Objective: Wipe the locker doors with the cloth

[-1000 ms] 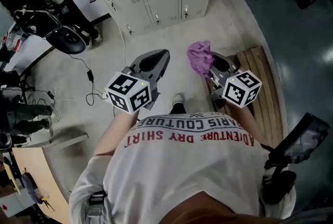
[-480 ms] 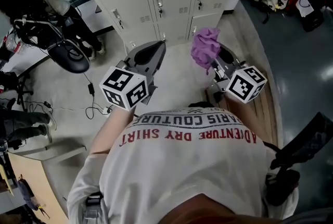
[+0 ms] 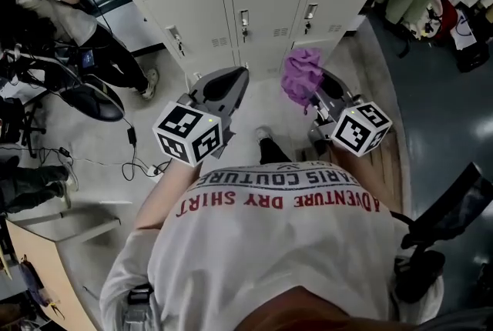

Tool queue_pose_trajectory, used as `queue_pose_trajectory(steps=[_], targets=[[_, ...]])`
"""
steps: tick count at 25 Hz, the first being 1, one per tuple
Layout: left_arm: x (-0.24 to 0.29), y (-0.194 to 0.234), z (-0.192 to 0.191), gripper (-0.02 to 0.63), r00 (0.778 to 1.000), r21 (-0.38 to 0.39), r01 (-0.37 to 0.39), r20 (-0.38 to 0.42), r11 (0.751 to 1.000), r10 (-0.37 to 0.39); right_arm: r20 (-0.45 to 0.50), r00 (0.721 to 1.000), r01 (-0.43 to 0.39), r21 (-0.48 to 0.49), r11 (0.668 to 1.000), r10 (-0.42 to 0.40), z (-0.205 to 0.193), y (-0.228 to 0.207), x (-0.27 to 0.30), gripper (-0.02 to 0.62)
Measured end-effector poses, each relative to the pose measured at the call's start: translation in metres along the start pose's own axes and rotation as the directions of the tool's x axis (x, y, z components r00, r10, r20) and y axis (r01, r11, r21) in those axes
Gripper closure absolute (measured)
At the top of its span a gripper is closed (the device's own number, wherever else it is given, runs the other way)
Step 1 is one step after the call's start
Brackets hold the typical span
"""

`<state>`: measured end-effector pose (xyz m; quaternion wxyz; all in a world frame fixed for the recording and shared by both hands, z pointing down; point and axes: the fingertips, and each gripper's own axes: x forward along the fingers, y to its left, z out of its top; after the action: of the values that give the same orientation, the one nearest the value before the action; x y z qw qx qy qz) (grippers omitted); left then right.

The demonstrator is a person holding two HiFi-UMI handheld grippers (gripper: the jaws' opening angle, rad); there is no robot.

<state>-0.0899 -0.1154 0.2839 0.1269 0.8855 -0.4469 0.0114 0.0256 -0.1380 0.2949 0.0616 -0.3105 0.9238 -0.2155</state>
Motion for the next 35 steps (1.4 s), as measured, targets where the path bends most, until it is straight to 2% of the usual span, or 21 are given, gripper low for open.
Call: queue_pose_trajectory(steps=[4, 13, 22, 27, 35], targets=[[0.041, 0.046, 0.004, 0.604, 0.999, -0.029, -0.035, -0.013, 0.999, 0.035, -0.056, 0.998, -0.023, -0.035, 0.999, 0.021, 0.001, -0.038, 0.049, 0.528], [0.113, 0.124, -0.01, 0.604, 0.995, -0.111, -0.085, -0.063, 0.99, 0.079, -0.149, 0.989, 0.002, 0.058, 0.998, 0.007, -0.008, -0.122, 0.139, 0.529], [0.133, 0.167, -0.031, 0.604, 0.992, -0.171, -0.104, -0.091, 0.98, 0.089, -0.21, 0.978, 0.024, 0.099, 0.995, -0.003, -0.033, -0.15, 0.177, 0.528], [0.133, 0.182, -0.039, 0.604, 0.989, -0.18, -0.116, -0.111, 0.977, 0.097, -0.201, 0.979, 0.045, 0.062, 0.997, -0.031, -0.037, -0.161, 0.198, 0.529], [0.131, 0.199, -0.056, 0.604, 0.983, -0.212, -0.141, -0.145, 0.967, 0.111, -0.134, 0.991, 0.012, 0.032, 0.999, -0.008, -0.016, -0.173, 0.256, 0.529]])
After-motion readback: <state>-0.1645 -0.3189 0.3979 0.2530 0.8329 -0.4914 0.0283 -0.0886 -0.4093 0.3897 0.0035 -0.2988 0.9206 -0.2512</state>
